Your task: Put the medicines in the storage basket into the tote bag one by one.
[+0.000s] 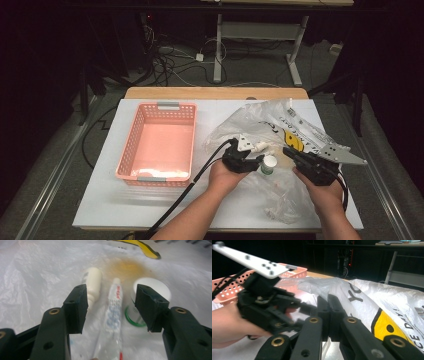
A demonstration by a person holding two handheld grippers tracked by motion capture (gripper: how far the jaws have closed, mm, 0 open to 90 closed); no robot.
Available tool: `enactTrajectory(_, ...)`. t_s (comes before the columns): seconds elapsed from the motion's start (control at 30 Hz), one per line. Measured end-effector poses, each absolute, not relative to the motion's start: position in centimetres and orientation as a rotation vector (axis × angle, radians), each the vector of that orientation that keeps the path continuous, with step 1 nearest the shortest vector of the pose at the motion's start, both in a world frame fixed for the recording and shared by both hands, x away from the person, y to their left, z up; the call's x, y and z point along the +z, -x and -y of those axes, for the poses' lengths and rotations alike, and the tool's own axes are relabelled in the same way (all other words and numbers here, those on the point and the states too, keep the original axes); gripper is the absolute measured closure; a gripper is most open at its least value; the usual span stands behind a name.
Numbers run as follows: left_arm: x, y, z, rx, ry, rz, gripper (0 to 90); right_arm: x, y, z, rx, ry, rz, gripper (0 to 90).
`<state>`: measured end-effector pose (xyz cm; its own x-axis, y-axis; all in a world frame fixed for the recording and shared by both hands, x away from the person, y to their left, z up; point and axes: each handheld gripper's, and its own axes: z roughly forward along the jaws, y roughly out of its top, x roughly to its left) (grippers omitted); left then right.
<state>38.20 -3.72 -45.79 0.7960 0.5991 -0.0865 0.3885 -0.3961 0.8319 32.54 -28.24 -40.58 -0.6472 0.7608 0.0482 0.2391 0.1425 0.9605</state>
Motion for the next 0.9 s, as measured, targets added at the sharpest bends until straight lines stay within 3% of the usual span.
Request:
enactTrajectory(0.4, -46.1, -33.2, -0.2, 0.229, -2.072, -0.689, 37.6, -40.6, -32.4, 28.2, 1.515, -0.953, -1.975, 90.0)
enactTrajectory(0.5, -46.5, -32.5, -1.0, 0.226, -2.097, -0.687, 31.9, -40.6, -32.3, 28.1, 1.514, -0.955, -1.976, 90.0)
enactTrajectory(0.73, -46.8, -31.4, -2.4, 0.245, -2.107, -0.688, 28.4, -40.9, -32.3, 28.1, 1.504, -0.959, -1.985, 90.0)
enactTrajectory(0.9, -47.7, -31.3, -2.6, 0.23, -2.185, -0.708, 18.2, -41.1, -32.2, 28.1, 1.491, -0.964, -1.994, 90.0)
